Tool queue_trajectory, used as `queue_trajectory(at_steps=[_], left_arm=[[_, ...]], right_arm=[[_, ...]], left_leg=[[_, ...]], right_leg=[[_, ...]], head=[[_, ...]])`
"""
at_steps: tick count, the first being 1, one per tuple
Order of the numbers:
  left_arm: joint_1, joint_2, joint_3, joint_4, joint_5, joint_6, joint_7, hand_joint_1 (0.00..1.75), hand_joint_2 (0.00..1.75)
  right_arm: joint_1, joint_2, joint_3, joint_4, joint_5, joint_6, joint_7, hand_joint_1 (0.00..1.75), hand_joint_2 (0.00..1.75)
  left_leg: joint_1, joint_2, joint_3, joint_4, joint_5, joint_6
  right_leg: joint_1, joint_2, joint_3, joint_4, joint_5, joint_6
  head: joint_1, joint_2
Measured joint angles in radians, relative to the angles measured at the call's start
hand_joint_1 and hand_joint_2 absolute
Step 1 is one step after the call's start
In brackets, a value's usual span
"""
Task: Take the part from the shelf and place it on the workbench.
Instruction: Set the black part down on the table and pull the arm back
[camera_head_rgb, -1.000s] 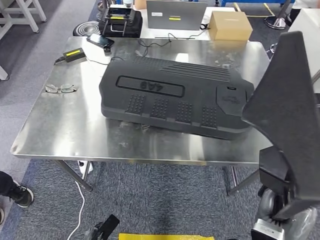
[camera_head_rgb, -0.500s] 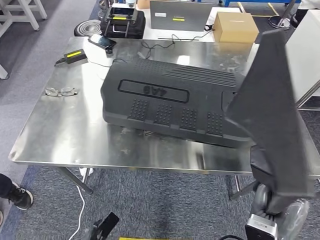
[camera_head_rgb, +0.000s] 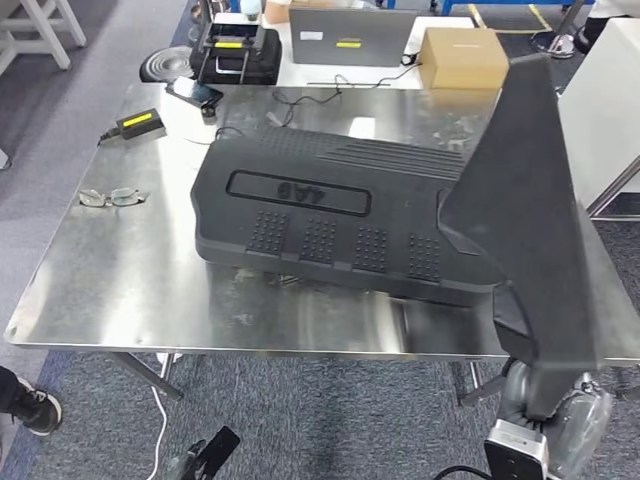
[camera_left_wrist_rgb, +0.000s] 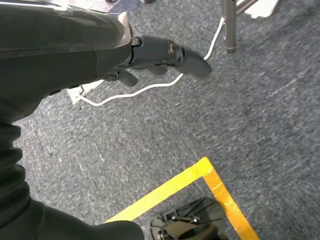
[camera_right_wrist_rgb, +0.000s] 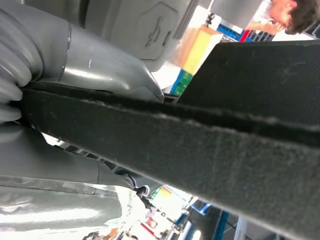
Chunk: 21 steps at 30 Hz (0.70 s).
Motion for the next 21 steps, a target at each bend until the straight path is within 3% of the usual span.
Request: queue_trajectory(at_steps=[3, 9, 16, 21], left_arm=[[0.000, 0.000, -0.004, 0.000, -0.003, 0.003, 0.001, 0.00, 1.75], [-0.005, 0.000, -0.008, 0.000, -0.018, 0.028, 0.030, 0.00, 1.75], [-0.011, 0.000, -0.018, 0.000, -0.033, 0.036, 0.050, 0.00, 1.75], [-0.012, 0.000, -0.026, 0.000, -0.034, 0.036, 0.052, 0.00, 1.75]], right_arm=[[-0.011, -0.007, 0.000, 0.007, 0.003, 0.003, 0.006, 1.75, 1.75], [-0.038, -0.019, 0.006, 0.025, 0.046, 0.012, 0.022, 1.75, 1.75], [-0.075, -0.025, 0.008, 0.031, 0.109, 0.006, 0.024, 1.75, 1.75], [-0.090, -0.027, 0.011, 0.031, 0.130, 0.005, 0.024, 1.75, 1.75]], left_leg=[[0.000, -0.004, 0.000, -0.007, -0.003, 0.008], [-0.005, -0.004, 0.000, -0.006, -0.008, 0.017], [-0.007, -0.004, 0.001, -0.005, -0.009, 0.018], [-0.005, -0.004, 0.002, -0.005, -0.009, 0.018]], right_leg=[[0.001, -0.001, 0.001, -0.004, 0.002, -0.007], [-0.001, -0.002, 0.006, -0.016, 0.004, -0.006], [-0.003, -0.003, 0.006, -0.017, 0.003, 0.012], [-0.001, -0.003, 0.006, -0.015, 0.002, 0.014]], head=[[0.001, 0.000], [0.001, 0.000], [0.001, 0.000], [0.000, 0.000]])
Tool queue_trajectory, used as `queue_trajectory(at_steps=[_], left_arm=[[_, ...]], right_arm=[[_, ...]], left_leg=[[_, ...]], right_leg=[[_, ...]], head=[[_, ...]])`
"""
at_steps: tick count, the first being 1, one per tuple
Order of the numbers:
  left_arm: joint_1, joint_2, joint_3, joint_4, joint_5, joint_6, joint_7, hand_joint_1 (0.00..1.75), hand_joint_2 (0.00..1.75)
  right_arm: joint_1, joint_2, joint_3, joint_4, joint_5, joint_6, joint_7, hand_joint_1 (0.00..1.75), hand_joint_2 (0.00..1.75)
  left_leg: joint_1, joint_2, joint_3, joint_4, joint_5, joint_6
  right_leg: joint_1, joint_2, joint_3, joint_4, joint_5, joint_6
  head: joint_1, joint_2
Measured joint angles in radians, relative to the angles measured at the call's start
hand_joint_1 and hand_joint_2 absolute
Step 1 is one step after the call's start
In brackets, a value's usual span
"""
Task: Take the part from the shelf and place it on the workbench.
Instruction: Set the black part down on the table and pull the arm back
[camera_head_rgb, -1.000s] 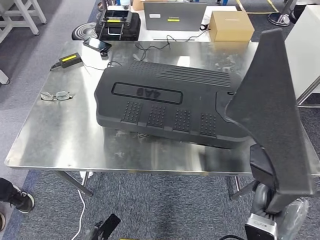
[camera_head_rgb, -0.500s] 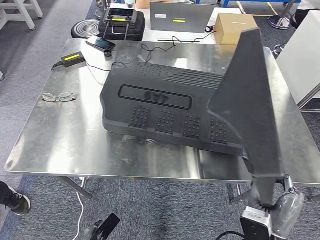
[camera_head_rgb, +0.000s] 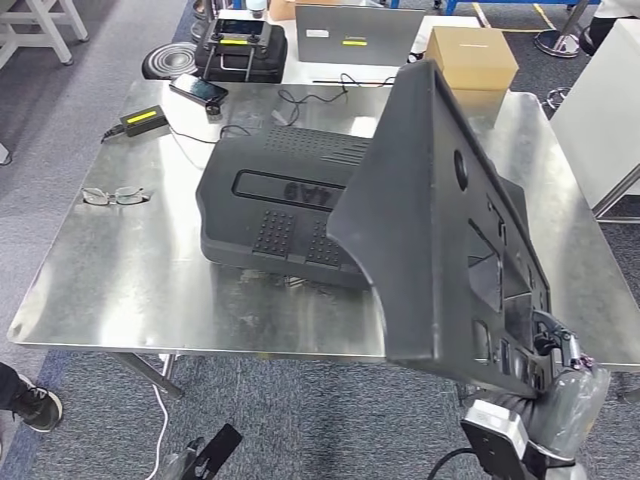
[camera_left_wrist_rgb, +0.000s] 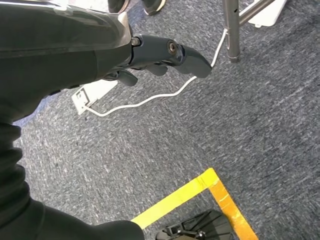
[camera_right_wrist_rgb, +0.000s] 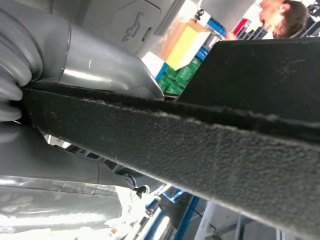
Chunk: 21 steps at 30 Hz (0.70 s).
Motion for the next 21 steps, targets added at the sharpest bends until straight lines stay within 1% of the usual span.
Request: queue_trajectory(at_steps=[7, 11, 13, 15, 18, 21], left_arm=[[0.000, 0.000, -0.006, 0.000, -0.002, -0.001, 0.001, 0.00, 1.75], [-0.003, 0.000, -0.009, 0.000, -0.012, -0.017, 0.000, 0.00, 1.75], [-0.008, 0.000, -0.014, 0.000, -0.019, -0.033, 0.000, 0.00, 1.75], [-0.015, -0.001, -0.022, 0.000, -0.026, -0.050, 0.000, 0.00, 1.75], [-0.028, -0.002, -0.035, 0.000, -0.037, -0.071, -0.002, 0.00, 1.75], [-0.039, -0.005, -0.048, 0.000, -0.039, -0.089, -0.005, 0.00, 1.75]], right_arm=[[-0.015, -0.005, 0.010, 0.000, 0.024, 0.000, 0.000, 1.75, 1.75], [-0.043, -0.012, 0.022, 0.005, 0.094, 0.005, 0.025, 1.75, 1.75], [-0.082, -0.017, 0.031, 0.019, 0.159, 0.014, 0.059, 1.75, 1.75], [-0.135, -0.020, 0.043, 0.045, 0.249, 0.029, 0.110, 1.75, 1.75], [-0.249, -0.022, 0.068, 0.110, 0.406, 0.056, 0.210, 1.75, 1.75], [-0.357, -0.023, 0.096, 0.175, 0.484, 0.083, 0.285, 1.75, 1.75]], left_leg=[[0.003, 0.000, 0.001, 0.000, 0.000, 0.000], [0.003, 0.000, 0.001, 0.000, 0.000, 0.000], [0.003, 0.000, 0.001, 0.000, 0.000, 0.000], [0.003, 0.000, 0.001, 0.000, 0.001, 0.000], [0.003, 0.001, 0.001, 0.000, 0.002, 0.000], [0.003, 0.001, 0.002, 0.000, 0.003, 0.000]], right_leg=[[0.003, 0.000, 0.000, 0.002, -0.001, -0.001], [0.003, 0.000, 0.000, 0.002, -0.001, -0.001], [0.003, 0.001, 0.000, 0.002, -0.001, -0.001], [0.003, 0.001, 0.001, 0.002, -0.001, -0.001], [0.003, 0.001, 0.001, 0.003, 0.000, 0.000], [0.003, 0.000, 0.001, 0.003, 0.001, 0.000]], head=[[0.000, 0.000], [0.000, 0.000], [0.000, 0.000], [0.000, 0.000], [0.000, 0.000], [0.000, 0.000]])
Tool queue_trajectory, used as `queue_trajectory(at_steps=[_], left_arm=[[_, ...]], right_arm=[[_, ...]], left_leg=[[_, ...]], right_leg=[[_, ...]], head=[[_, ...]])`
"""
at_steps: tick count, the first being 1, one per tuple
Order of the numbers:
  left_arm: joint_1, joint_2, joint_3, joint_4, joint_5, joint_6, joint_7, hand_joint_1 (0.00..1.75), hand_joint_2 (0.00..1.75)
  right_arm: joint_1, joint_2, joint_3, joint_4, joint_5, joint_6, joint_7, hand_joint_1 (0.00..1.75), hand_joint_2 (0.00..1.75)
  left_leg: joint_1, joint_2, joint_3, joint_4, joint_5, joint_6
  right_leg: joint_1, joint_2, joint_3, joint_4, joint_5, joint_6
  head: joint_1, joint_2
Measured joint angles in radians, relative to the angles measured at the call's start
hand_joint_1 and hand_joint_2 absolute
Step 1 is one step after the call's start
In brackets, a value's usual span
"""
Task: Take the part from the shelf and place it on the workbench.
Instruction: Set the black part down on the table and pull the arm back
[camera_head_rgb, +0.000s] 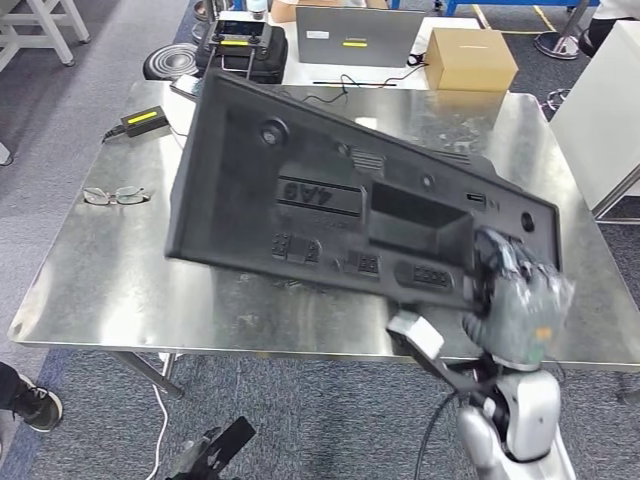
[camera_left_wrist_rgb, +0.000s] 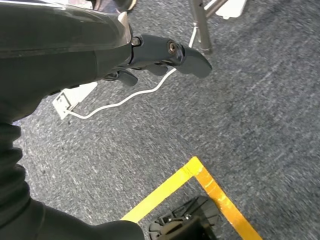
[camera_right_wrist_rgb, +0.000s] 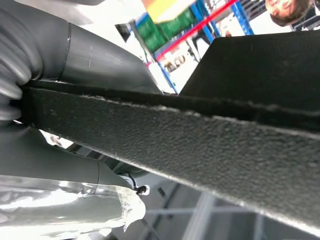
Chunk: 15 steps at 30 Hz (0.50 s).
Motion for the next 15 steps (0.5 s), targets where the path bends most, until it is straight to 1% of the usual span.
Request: queue_trajectory(at_steps=[3, 8, 11, 15], left_arm=[[-0.003, -0.001, -0.010, 0.000, 0.000, -0.004, 0.000, 0.00, 1.75], [-0.005, -0.002, -0.018, 0.000, -0.001, -0.010, -0.002, 0.00, 1.75], [-0.007, -0.003, -0.025, 0.000, -0.008, -0.024, -0.002, 0.00, 1.75], [-0.012, -0.003, -0.034, 0.000, -0.013, -0.026, 0.010, 0.00, 0.00]], right_arm=[[-0.067, -0.001, 0.022, 0.046, 0.010, 0.011, 0.029, 1.75, 1.75], [-0.103, -0.007, 0.044, 0.081, 0.017, 0.014, 0.047, 1.75, 1.75], [-0.134, -0.010, 0.052, 0.105, 0.023, 0.034, 0.068, 1.75, 1.75], [-0.200, -0.011, 0.060, 0.153, 0.043, 0.071, 0.102, 1.75, 1.75]], left_leg=[[0.000, 0.000, 0.000, 0.000, 0.000, 0.000], [0.000, 0.000, -0.001, 0.000, 0.000, 0.000], [0.000, 0.000, -0.002, 0.000, 0.000, 0.000], [0.000, 0.000, -0.002, 0.000, 0.000, 0.000]], right_leg=[[0.000, 0.000, 0.000, 0.000, 0.000, 0.000], [0.000, 0.000, -0.001, 0.000, 0.000, 0.000], [0.000, 0.000, -0.002, 0.000, 0.000, 0.000], [0.000, 0.000, -0.001, 0.000, 0.000, 0.000]], head=[[0.000, 0.000], [0.000, 0.000], [0.000, 0.000], [0.000, 0.000]])
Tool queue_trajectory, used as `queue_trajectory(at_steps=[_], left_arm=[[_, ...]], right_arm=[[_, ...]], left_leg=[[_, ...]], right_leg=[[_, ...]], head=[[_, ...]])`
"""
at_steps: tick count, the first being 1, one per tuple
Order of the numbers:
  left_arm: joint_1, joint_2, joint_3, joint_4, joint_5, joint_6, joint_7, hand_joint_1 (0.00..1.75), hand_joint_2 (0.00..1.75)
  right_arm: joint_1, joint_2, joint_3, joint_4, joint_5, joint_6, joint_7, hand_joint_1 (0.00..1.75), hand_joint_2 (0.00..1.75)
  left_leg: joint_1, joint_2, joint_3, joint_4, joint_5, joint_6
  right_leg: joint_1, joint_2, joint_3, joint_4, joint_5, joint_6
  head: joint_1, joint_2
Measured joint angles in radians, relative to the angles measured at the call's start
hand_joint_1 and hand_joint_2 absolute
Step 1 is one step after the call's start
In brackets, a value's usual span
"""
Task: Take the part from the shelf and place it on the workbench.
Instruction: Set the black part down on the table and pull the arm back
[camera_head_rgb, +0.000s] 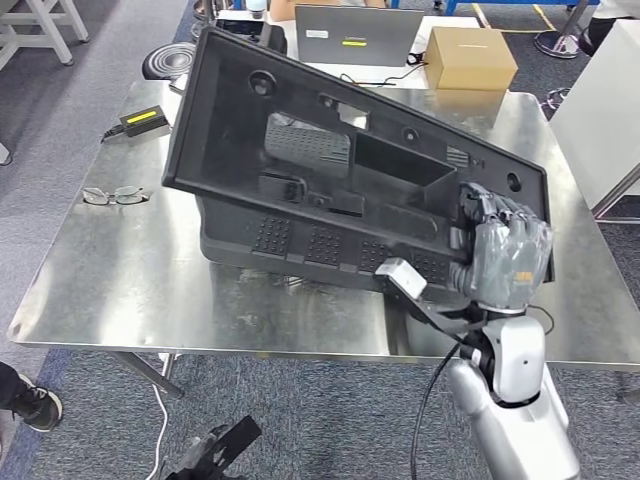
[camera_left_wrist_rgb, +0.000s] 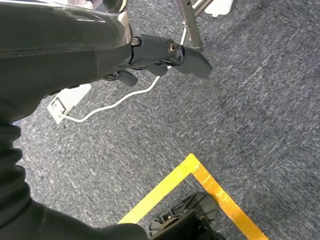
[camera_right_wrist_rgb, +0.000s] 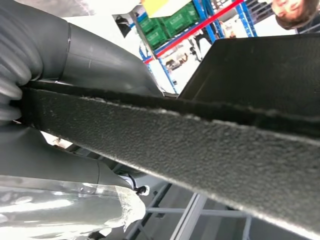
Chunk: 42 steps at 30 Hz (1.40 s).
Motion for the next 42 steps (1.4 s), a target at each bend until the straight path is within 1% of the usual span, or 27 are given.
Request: queue_trajectory(at_steps=[4, 7, 11, 14, 16, 20, 24, 29, 32, 36, 42], left_arm=[[-0.007, -0.002, -0.013, 0.000, -0.004, 0.008, 0.029, 0.00, 0.00], [-0.015, -0.004, -0.028, 0.000, -0.007, 0.010, 0.044, 0.00, 0.00], [-0.022, -0.007, -0.044, 0.000, -0.017, 0.010, 0.055, 0.00, 0.00], [-0.028, -0.010, -0.055, 0.000, -0.019, 0.010, 0.062, 0.00, 0.00], [-0.030, -0.012, -0.058, 0.000, -0.018, 0.010, 0.065, 0.00, 0.00], [-0.030, -0.012, -0.065, 0.000, -0.018, 0.010, 0.065, 0.00, 0.00], [-0.030, -0.013, -0.073, 0.000, -0.018, 0.010, 0.069, 0.00, 0.00], [-0.030, -0.014, -0.080, 0.000, -0.018, 0.010, 0.084, 0.00, 0.00], [-0.030, -0.014, -0.086, 0.000, -0.019, 0.010, 0.091, 0.00, 0.00], [-0.034, -0.017, -0.097, 0.000, -0.019, 0.009, 0.098, 0.00, 0.00], [-0.040, -0.023, -0.103, 0.000, -0.019, 0.008, 0.105, 0.00, 0.00]], right_arm=[[-0.082, 0.002, 0.013, 0.066, 0.087, 0.050, 0.075, 1.75, 1.75], [-0.155, 0.006, 0.027, 0.134, 0.160, 0.103, 0.156, 1.75, 1.75], [-0.247, 0.006, 0.076, 0.245, 0.181, 0.160, 0.259, 1.75, 1.75], [-0.326, 0.006, 0.111, 0.349, 0.183, 0.169, 0.286, 1.75, 1.75], [-0.360, 0.006, 0.124, 0.401, 0.183, 0.166, 0.291, 1.75, 1.75], [-0.390, 0.006, 0.141, 0.456, 0.183, 0.167, 0.298, 1.75, 1.75], [-0.420, 0.003, 0.152, 0.504, 0.183, 0.192, 0.331, 1.75, 1.75], [-0.486, -0.008, 0.153, 0.617, 0.182, 0.211, 0.365, 1.75, 1.75], [-0.504, -0.007, 0.153, 0.683, 0.182, 0.221, 0.383, 1.75, 1.75], [-0.499, 0.028, 0.158, 0.763, 0.183, 0.235, 0.408, 1.75, 1.75], [-0.468, 0.111, 0.180, 0.861, 0.183, 0.263, 0.422, 1.75, 1.75]], left_leg=[[0.000, 0.000, 0.000, 0.000, 0.000, 0.000], [0.000, 0.000, 0.000, 0.000, 0.001, 0.000], [0.000, 0.000, 0.000, 0.000, 0.000, 0.000], [0.000, -0.001, 0.000, 0.000, 0.000, 0.000], [0.000, -0.001, -0.001, 0.000, 0.001, 0.000], [0.000, -0.001, -0.001, 0.000, 0.000, 0.000], [0.000, -0.001, -0.001, 0.000, 0.000, 0.000], [0.000, -0.001, -0.001, 0.000, 0.001, 0.001], [0.000, -0.001, -0.001, 0.000, 0.001, 0.001], [0.000, -0.001, -0.001, 0.000, 0.001, 0.000], [0.000, -0.001, -0.001, 0.000, 0.001, 0.000]], right_leg=[[0.000, 0.000, 0.000, 0.001, 0.000, 0.000], [0.000, 0.000, 0.000, 0.001, 0.000, 0.000], [0.000, 0.000, 0.000, 0.001, 0.000, 0.000], [0.000, 0.000, -0.001, 0.001, 0.000, 0.000], [0.000, -0.001, -0.001, 0.001, 0.000, 0.000], [0.000, -0.001, -0.001, 0.001, 0.000, 0.000], [0.000, -0.001, -0.001, 0.001, 0.000, 0.000], [0.000, -0.001, -0.001, 0.001, 0.000, 0.000], [0.000, -0.001, -0.001, 0.001, 0.000, 0.000], [0.000, 0.000, -0.001, 0.001, 0.000, 0.000], [0.000, 0.000, -0.003, 0.002, 0.000, 0.000]], head=[[0.000, 0.000], [0.000, 0.000], [0.000, 0.000], [0.000, 0.000], [0.000, 0.000], [0.000, 0.000], [0.000, 0.000], [0.000, 0.000], [0.000, 0.000], [0.000, 0.000], [0.000, 0.000]])
